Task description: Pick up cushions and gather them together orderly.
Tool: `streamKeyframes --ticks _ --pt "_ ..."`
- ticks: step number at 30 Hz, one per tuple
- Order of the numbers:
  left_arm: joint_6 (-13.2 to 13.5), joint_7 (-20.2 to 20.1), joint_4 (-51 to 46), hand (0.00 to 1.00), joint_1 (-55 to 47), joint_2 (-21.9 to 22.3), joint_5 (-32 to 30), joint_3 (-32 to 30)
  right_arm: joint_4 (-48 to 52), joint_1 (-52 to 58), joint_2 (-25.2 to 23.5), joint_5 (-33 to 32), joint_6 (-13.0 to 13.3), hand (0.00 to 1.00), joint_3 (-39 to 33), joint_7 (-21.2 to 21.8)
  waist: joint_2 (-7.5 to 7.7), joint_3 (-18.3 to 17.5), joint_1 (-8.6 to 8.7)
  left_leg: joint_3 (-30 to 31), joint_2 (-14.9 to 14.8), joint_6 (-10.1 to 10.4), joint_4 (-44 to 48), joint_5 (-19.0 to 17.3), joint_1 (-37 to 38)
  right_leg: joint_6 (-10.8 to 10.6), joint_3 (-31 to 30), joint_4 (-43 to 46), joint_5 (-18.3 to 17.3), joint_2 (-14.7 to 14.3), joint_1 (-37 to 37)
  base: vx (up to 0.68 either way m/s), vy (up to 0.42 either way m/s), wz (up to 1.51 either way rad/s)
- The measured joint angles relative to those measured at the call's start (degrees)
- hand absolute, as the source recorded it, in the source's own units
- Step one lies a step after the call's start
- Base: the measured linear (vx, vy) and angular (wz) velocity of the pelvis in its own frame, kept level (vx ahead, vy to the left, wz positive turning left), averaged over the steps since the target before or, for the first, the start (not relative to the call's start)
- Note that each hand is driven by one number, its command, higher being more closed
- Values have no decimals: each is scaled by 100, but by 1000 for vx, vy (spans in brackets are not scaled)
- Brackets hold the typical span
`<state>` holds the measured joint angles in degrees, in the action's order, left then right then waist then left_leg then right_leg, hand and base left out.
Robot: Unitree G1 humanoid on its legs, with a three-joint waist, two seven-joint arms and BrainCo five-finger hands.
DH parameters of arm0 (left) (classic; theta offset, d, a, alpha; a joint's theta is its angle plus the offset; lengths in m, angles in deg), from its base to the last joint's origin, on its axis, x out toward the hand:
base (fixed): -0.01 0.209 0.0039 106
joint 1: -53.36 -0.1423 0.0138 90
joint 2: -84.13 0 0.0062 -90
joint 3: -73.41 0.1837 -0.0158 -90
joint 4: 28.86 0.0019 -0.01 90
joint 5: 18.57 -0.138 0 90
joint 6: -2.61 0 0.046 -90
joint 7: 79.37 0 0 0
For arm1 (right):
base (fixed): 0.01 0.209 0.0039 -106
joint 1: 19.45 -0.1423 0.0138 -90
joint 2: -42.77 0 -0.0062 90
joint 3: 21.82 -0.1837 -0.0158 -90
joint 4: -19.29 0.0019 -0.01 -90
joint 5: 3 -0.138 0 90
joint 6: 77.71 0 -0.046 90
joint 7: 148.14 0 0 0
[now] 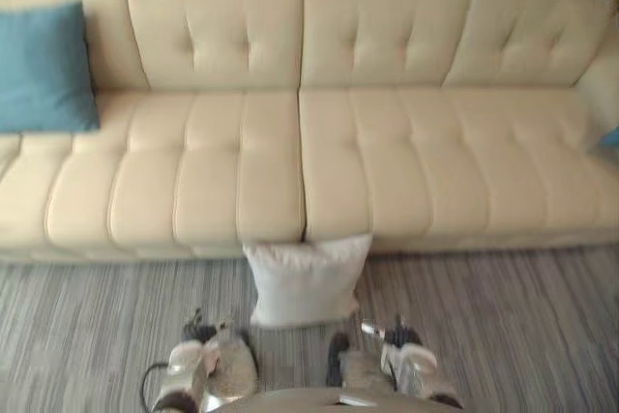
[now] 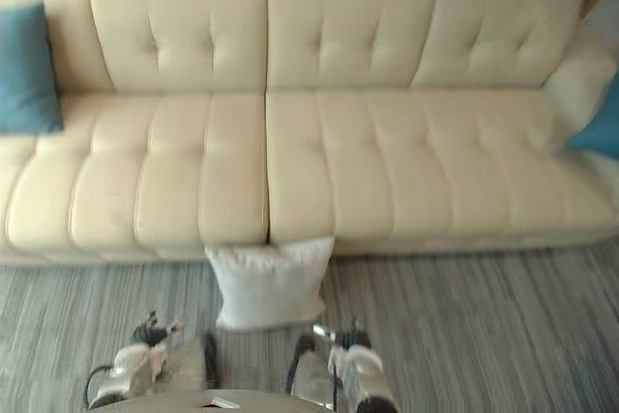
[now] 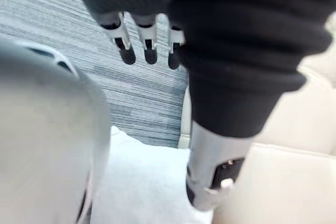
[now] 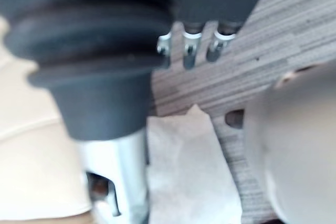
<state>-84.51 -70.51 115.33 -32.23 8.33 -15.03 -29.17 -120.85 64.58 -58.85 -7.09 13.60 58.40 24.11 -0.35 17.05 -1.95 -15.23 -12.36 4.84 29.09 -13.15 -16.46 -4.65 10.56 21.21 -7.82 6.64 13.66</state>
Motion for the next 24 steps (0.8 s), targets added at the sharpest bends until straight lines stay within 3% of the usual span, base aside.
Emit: streamKeyframes --ticks 1,3,10,16,21,24 --pt "12 131 -212 0 181 -176 134 51 323 -376 176 -3 14 0 60 -131 -8 101 -10 -43 -122 -41 542 -162 -747 12 -183 703 -172 29 918 -241 62 -36" --pt "43 242 -430 0 413 -359 281 35 672 -761 370 -14 27 0 53 -212 -10 393 9 -59 -151 -96 805 -219 -1115 34 -277 1085 -257 79 1409 -167 13 -28" --pt "213 368 -681 0 1197 -560 761 -258 939 -1704 594 -315 113 0 -125 -585 -3 727 36 -23 -360 -133 1506 -289 -2461 127 -398 1887 -386 95 2844 -52 -34 -8" --pt "248 468 -1014 0 2231 -639 986 -356 1130 -3032 981 -477 154 0 -131 -819 1 1214 12 291 -502 -160 2390 -307 -4269 239 -390 2933 -569 122 4578 -60 -49 6" --pt "268 498 -1577 0 2751 -743 983 -81 1361 -3866 1336 -450 233 0 257 -1014 3 1342 -35 506 -522 -183 2889 -258 -5470 302 -370 3594 -672 202 5771 -91 -63 9" --pt "290 556 -1838 0 2904 -762 987 93 1363 -4191 1393 -436 225 0 403 -1039 5 1348 -45 592 -519 -184 3007 -209 -5837 324 -343 3756 -687 219 6103 -69 -50 10"
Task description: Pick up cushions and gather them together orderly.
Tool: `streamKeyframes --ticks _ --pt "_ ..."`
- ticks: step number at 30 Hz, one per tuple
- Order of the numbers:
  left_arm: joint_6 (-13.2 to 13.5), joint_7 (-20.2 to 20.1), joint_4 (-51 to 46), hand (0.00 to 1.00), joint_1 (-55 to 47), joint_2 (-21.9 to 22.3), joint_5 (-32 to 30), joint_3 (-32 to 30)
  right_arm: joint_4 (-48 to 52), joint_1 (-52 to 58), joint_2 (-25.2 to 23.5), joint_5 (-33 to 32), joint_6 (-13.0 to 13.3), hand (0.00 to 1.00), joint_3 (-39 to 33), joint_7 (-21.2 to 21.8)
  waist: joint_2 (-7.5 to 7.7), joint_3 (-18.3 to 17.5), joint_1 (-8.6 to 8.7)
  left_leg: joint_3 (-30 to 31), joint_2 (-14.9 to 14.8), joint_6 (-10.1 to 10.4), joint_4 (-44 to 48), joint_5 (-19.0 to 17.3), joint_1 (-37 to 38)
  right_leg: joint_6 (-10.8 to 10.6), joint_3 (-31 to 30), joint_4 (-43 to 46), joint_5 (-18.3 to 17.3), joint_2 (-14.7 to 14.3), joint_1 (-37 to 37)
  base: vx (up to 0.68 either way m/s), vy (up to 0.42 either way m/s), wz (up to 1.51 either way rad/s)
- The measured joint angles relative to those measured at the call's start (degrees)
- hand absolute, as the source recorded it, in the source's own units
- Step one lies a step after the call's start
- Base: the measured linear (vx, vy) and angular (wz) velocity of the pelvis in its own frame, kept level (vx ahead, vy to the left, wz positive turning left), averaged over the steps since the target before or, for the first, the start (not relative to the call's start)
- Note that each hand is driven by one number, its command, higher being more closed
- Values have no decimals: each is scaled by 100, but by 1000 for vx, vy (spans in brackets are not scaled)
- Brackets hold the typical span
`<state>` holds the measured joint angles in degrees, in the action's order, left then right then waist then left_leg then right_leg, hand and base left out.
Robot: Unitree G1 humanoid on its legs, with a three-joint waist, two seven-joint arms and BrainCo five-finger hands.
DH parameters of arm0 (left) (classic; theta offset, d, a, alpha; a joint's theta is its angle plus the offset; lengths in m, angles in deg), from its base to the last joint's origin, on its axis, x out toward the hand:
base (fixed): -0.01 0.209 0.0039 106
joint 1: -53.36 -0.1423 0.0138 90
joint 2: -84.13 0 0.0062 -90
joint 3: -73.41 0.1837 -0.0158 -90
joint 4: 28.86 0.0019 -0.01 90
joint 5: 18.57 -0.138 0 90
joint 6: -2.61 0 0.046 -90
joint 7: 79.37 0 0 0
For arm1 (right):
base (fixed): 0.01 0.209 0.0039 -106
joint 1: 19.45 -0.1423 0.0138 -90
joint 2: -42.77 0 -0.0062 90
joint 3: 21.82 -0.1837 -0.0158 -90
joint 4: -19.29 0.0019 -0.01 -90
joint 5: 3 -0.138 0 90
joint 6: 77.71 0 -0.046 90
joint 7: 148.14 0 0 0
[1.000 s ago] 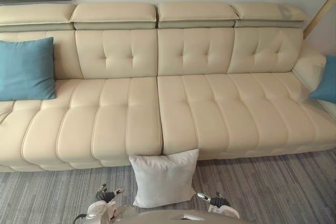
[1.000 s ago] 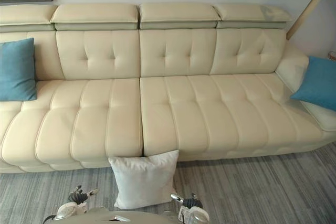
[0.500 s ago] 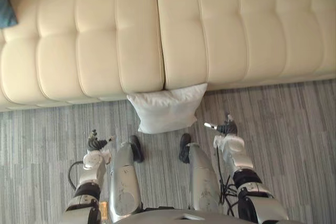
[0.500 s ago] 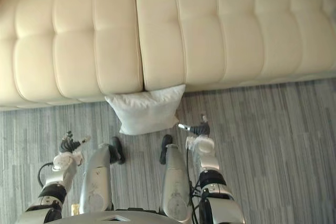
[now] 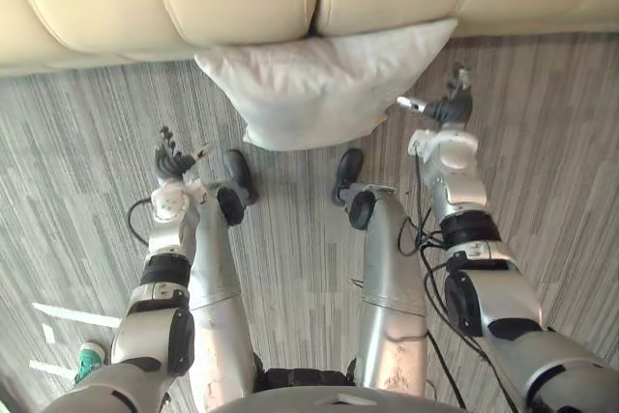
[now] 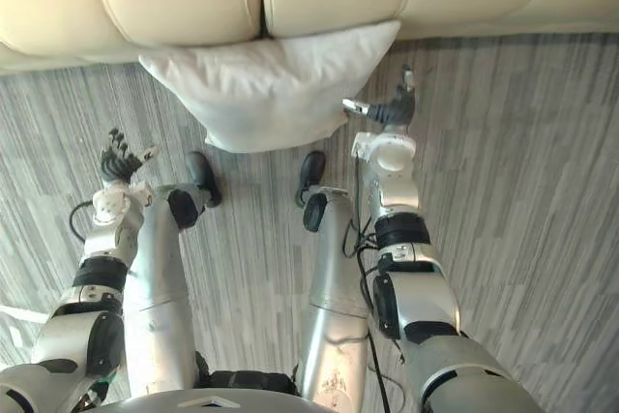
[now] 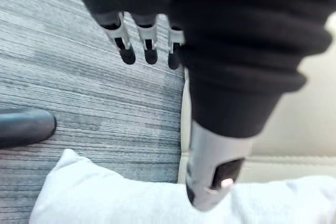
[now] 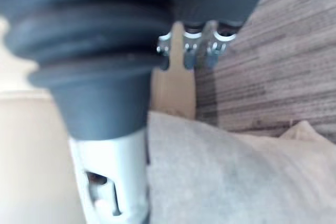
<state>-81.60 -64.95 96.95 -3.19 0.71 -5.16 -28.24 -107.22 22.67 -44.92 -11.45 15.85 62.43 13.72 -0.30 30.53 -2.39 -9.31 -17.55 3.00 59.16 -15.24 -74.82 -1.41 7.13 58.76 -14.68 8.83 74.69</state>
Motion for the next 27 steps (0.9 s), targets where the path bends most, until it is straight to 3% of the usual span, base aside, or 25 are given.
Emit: streamKeyframes --ticks 4,5,10,11,18,27 --pt "50 119 -174 0 443 39 46 349 191 -307 35 169 -6 0 245 -224 1 0 -43 101 41 -22 86 97 -523 18 43 213 -12 64 506 -64 -30 13" --pt "51 189 -184 0 625 42 50 483 225 -495 12 169 -3 100 367 -327 1 0 -35 141 58 -29 105 152 -712 24 72 272 -13 86 683 -62 -14 12" --pt "50 278 -296 0 912 115 38 946 229 -801 -92 190 -28 100 529 -613 1 1 3 209 45 6 179 208 -927 30 112 373 -10 86 872 -35 1 3" --pt "50 286 -356 100 984 145 25 1082 253 -836 -196 198 -50 100 574 -646 1 0 26 206 44 9 172 211 -927 30 107 373 -10 84 880 0 0 0" --pt "30 593 -492 100 1424 327 -16 1505 792 -876 -545 212 -163 100 759 -1032 0 -1 116 231 1 55 61 309 -1014 99 151 303 33 11 974 -16 9 -3" --pt "-100 924 -613 100 1466 88 -27 1568 1635 -851 -680 210 -234 100 797 -1199 4 -15 194 346 -32 188 -185 570 -964 292 272 157 156 -95 916 -13 -1 0"
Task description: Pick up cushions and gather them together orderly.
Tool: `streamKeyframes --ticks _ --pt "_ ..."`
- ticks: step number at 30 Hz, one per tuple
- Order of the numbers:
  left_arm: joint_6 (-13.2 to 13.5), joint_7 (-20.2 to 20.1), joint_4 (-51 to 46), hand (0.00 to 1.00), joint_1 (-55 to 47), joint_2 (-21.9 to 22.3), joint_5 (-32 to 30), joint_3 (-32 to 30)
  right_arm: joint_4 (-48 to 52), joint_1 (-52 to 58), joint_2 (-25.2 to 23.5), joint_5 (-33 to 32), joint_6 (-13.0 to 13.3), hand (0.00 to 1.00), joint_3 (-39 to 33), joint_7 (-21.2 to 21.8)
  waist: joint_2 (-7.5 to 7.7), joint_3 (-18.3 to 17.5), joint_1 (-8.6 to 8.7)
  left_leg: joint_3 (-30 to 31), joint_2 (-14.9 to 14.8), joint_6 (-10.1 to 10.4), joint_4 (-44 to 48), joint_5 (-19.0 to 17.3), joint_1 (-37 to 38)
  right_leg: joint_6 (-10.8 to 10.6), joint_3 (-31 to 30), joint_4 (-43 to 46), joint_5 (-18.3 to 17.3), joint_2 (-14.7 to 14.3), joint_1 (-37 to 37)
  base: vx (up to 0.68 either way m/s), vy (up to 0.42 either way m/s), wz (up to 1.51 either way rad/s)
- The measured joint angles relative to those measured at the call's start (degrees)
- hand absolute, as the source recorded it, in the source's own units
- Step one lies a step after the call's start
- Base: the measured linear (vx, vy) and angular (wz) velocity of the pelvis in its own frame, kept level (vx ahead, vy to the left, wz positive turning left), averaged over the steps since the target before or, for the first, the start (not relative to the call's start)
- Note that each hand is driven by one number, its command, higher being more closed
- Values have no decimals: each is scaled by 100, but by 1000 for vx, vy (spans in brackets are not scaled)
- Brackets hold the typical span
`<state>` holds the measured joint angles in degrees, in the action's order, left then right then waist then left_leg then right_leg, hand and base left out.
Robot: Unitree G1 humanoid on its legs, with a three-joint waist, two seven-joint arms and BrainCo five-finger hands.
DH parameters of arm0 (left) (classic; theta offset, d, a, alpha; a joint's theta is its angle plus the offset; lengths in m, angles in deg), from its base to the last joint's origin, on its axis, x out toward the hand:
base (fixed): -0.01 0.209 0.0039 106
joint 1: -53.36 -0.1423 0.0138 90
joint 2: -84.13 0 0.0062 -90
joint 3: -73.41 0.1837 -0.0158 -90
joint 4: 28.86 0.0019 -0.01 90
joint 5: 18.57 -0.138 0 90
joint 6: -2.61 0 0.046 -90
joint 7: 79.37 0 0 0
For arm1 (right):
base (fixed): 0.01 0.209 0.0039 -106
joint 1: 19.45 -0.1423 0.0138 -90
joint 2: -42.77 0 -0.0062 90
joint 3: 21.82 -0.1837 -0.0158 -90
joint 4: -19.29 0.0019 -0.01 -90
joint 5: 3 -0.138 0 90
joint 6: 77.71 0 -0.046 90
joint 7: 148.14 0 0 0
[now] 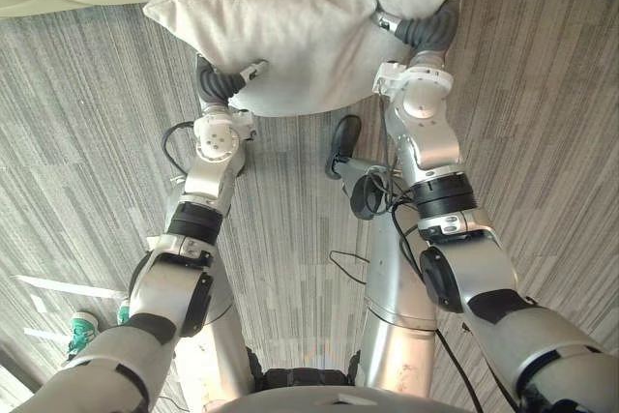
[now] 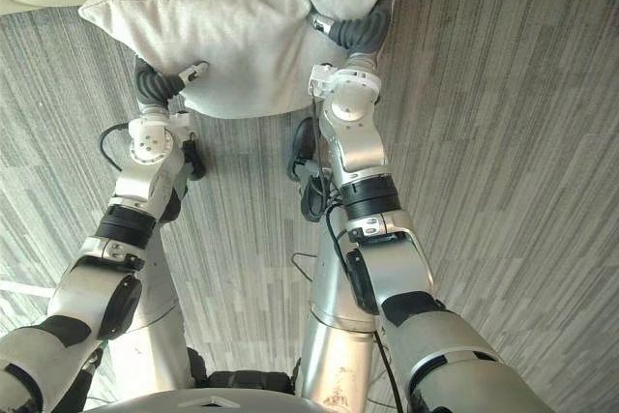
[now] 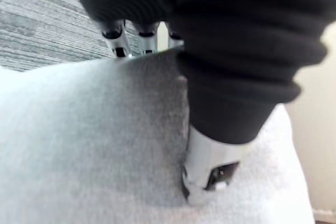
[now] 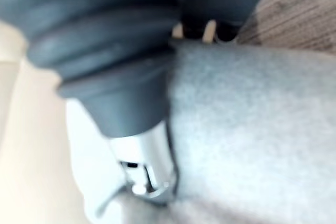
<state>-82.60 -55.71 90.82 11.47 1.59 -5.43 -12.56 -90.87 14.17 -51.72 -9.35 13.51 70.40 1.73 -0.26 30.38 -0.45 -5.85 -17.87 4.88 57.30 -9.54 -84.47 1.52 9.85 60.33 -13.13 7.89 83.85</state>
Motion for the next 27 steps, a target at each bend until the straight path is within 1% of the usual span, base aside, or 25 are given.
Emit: streamKeyframes --ticks 3,4,6,8,9,12,14,15,16,17,18,19,21,22,23,25,26,27 --pt "-63 11 -83 100 -2 -82 -2 9 400 128 -107 -58 69 100 -3 7 0 -1 26 5 -23 30 -146 82 126 52 42 -138 71 -39 -125 -25 -7 -2" --pt "-101 34 -201 100 -4 -82 1 7 555 277 -220 -187 225 100 -20 9 0 -4 61 7 -22 40 -253 131 223 55 74 -230 99 -46 -233 0 0 0" --pt "-103 88 -232 100 -5 -81 1 0 675 408 -296 -343 361 100 -22 49 0 -4 63 14 -28 60 -328 150 334 67 98 -325 129 -78 -351 -3 -4 -2" --pt "-131 121 -370 100 -86 -77 6 -20 852 594 -423 -492 431 100 -29 137 0 -5 94 15 -25 81 -447 183 479 76 130 -438 151 -98 -506 0 0 0" --pt "-131 123 -513 100 -188 -61 6 -29 874 725 -513 -542 544 100 -36 150 0 -6 106 25 -25 102 -520 201 585 83 158 -518 158 -110 -629 17 -13 6" --pt "-132 130 -978 100 -522 72 4 -88 1112 1173 -714 -736 727 100 -76 254 2 -10 120 -4 -5 135 -748 256 940 86 192 -688 161 -127 -973 38 -16 6" --pt "-131 137 -1202 100 -729 195 1 -149 1260 1499 -820 -842 768 100 -77 337 1 -11 126 -18 9 160 -892 273 1261 87 214 -792 162 -143 -1292 61 -14 5" --pt "-130 150 -1347 100 -887 267 -2 -171 1303 1704 -914 -954 835 100 -73 385 4 -16 142 -26 16 170 -988 278 1505 87 229 -884 162 -156 -1534 62 -14 5" --pt "-112 162 -1473 100 -1074 356 -2 -167 1310 1944 -1001 -1018 951 100 -67 426 17 -169 138 -46 23 185 -1085 287 1642 87 231 -971 163 -173 -1671 58 -13 3" --pt "-90 173 -1540 100 -1196 411 -3 -167 1309 2093 -1052 -1027 1016 100 -63 470 24 -348 135 -58 27 191 -1128 287 1625 87 231 -1026 164 -179 -1652 45 -8 3" --pt "-13 177 -1674 100 -1377 478 -5 -164 1340 2331 -1134 -1029 1126 100 -55 576 61 -583 137 -71 40 184 -1233 286 1667 84 230 -1109 166 -180 -1666 49 -4 3" --pt "63 179 -1881 100 -1505 531 -5 -158 1523 2552 -1151 -1068 1169 100 0 644 82 -615 136 -72 50 173 -1290 290 1820 81 237 -1159 167 -189 -1812 52 -3 5" --pt "66 180 -2149 100 -1675 598 -8 -137 1633 2771 -1156 -1134 1175 100 15 763 82 -613 123 -91 56 211 -1305 310 2087 56 282 -1188 152 -174 -2096 72 -3 7" --pt "95 180 -2335 100 -1889 657 -65 -72 1707 3060 -1150 -1139 1182 100 60 869 86 -617 130 -98 95 221 -1409 296 2446 11 304 -1275 123 -145 -2458 69 -4 11" --pt "99 180 -2419 100 -1976 670 -100 -48 1727 3166 -1149 -1139 1216 100 96 888 86 -616 140 -99 107 223 -1446 290 2581 -3 315 -1304 114 -135 -2599 65 -2 15" --pt "132 173 -2807 100 -2422 692 -118 119 1930 3756 -1150 -1175 1262 100 203 1032 87 -617 143 -114 127 229 -1550 199 3207 -67 355 -1463 62 -126 -3281 47 18 11" --pt "168 135 -2952 100 -2634 691 -175 187 2027 4036 -1150 -1182 1270 100 240 1140 102 -664 138 -133 148 228 -1620 176 3475 -89 364 -1559 46 -119 -3549 37 46 12" --pt "209 98 -3141 100 -2946 683 -227 280 2178 4413 -1143 -1187 1273 100 322 1247 125 -865 129 -163 188 204 -1722 144 3687 -100 371 -1675 40 -103 -3771 38 51 13"
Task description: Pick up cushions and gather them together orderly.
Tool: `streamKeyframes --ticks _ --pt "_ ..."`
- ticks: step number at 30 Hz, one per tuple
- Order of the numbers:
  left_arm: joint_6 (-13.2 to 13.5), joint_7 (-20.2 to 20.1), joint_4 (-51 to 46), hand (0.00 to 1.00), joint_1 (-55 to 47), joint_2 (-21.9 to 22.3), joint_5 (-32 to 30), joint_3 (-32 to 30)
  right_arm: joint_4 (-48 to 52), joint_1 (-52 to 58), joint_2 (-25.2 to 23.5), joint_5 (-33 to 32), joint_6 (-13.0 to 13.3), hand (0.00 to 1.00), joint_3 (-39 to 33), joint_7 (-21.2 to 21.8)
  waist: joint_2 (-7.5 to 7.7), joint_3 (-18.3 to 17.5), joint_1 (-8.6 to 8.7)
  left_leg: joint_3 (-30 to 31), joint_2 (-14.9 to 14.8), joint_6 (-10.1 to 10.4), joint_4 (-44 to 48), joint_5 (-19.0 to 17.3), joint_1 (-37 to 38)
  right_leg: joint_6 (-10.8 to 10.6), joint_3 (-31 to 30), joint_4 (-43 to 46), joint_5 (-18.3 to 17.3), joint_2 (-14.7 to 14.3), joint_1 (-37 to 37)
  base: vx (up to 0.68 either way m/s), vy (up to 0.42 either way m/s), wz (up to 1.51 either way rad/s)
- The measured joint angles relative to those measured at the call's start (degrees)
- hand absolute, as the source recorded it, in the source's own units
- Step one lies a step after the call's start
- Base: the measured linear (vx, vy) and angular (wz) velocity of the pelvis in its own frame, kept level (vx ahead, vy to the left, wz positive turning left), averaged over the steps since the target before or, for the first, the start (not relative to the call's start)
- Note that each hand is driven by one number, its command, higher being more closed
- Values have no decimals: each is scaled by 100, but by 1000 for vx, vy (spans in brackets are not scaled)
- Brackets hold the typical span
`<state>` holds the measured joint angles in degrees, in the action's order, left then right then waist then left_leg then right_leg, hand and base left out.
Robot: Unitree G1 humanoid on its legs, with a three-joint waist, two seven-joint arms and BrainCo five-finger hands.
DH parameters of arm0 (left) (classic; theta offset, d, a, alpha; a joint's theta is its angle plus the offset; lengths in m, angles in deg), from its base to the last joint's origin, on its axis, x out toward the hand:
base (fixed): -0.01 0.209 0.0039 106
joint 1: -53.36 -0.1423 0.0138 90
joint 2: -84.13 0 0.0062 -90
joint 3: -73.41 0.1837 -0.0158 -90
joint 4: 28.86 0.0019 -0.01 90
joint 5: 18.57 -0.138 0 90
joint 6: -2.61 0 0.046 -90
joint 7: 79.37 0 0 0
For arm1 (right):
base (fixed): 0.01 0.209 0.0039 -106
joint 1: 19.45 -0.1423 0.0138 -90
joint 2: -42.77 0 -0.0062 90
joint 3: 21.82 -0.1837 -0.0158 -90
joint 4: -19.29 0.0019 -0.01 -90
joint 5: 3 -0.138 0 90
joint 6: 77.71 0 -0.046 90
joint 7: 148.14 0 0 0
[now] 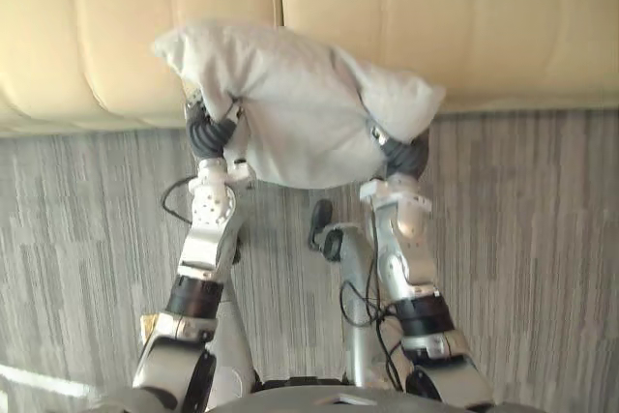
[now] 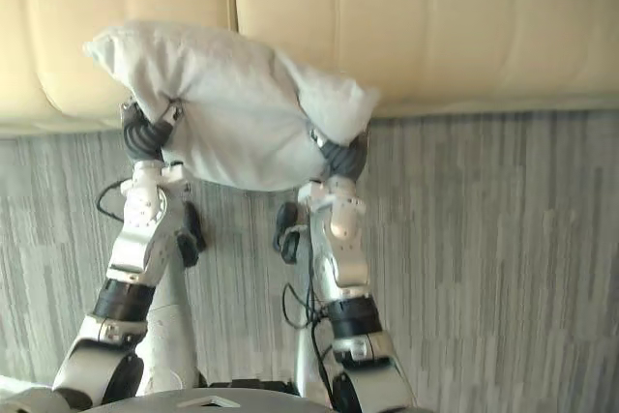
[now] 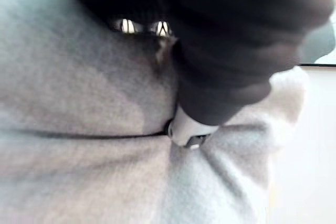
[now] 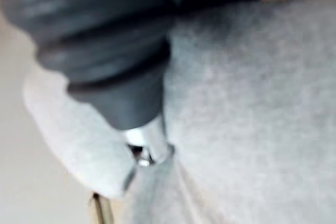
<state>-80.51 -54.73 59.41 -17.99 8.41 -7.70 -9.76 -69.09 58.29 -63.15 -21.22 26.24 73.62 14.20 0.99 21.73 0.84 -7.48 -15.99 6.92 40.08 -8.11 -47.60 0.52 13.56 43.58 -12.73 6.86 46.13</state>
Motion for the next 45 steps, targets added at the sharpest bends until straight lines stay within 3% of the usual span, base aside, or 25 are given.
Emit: streamKeyframes --ticks 2,7,11,19,24,27,32,34,38,41,43,45 --pt "67 -84 -222 100 -433 -3 -60 79 224 521 9 0 16 100 127 167 33 -85 -26 -47 69 -21 -231 -35 590 -94 12 -252 -55 19 -604 75 51 16" --pt "120 -348 -670 100 -1719 -94 -224 131 473 1676 24 -3 -30 100 529 577 132 -821 -124 -193 178 21 -974 -21 1989 -160 142 -1127 30 4 -2066 155 36 9" --pt "179 -476 -684 100 -2108 -120 -222 140 459 1927 23 -1 -74 100 539 751 158 -1206 -125 -223 304 77 -1490 59 2617 -210 176 -1565 71 -1 -2668 140 9 8" --pt "182 -670 -461 100 -2462 -117 -216 209 368 2080 49 21 -192 100 378 903 134 -1519 -27 -181 390 195 -2471 342 3606 -165 314 -2437 247 -189 -3657 127 -37 6" --pt "180 -853 -163 100 -2595 -116 -206 246 159 2226 50 23 -201 100 297 969 93 -1606 21 -133 367 99 -2080 278 3749 -182 294 -2812 325 -254 -4169 56 6 0" --pt "180 -881 -155 100 -2713 -110 -208 280 162 2313 62 18 -201 100 296 978 -9 -1600 6 -36 312 -54 -1481 187 3560 -210 262 -2877 345 -284 -4311 -18 19 -3" --pt "179 -881 -156 100 -2741 -101 -213 287 158 2265 129 21 -277 100 290 977 -242 -1689 -60 -364 335 -47 -2332 191 3699 -232 64 -3258 641 -345 -4020 -76 43 -20" --pt "176 -898 -156 100 -2805 -102 -211 287 133 2250 140 40 -326 100 282 977 -242 -1693 -71 -590 421 27 -2767 371 3944 -273 -104 -3467 842 -329 -4050 -30 34 -39" --pt "174 -1005 -156 100 -2872 -100 -211 321 133 2248 153 54 -326 100 220 976 -243 -1711 16 -715 463 21 -2814 366 4040 -321 -194 -3608 981 -292 -4124 -9 41 -17" --pt "174 -1005 -185 100 -2928 -99 -211 321 131 2238 155 63 -327 100 222 981 -234 -1716 -43 -856 461 6 -2768 285 4083 -339 -343 -3629 1032 -279 -4088 -20 46 -27" --pt "174 -1006 -282 100 -3023 -87 -211 322 123 2218 160 64 -327 100 222 999 -221 -1710 -85 -990 478 -73 -2568 91 4062 -386 -440 -3317 906 -190 -3917 -21 66 -28" --pt "156 -1007 -286 100 -3066 -44 -212 332 41 2210 170 64 -322 100 218 1000 -176 -1683 -23 -989 606 -141 -2327 -107 4077 -482 -516 -2760 621 17 -3763 -14 116 -4"
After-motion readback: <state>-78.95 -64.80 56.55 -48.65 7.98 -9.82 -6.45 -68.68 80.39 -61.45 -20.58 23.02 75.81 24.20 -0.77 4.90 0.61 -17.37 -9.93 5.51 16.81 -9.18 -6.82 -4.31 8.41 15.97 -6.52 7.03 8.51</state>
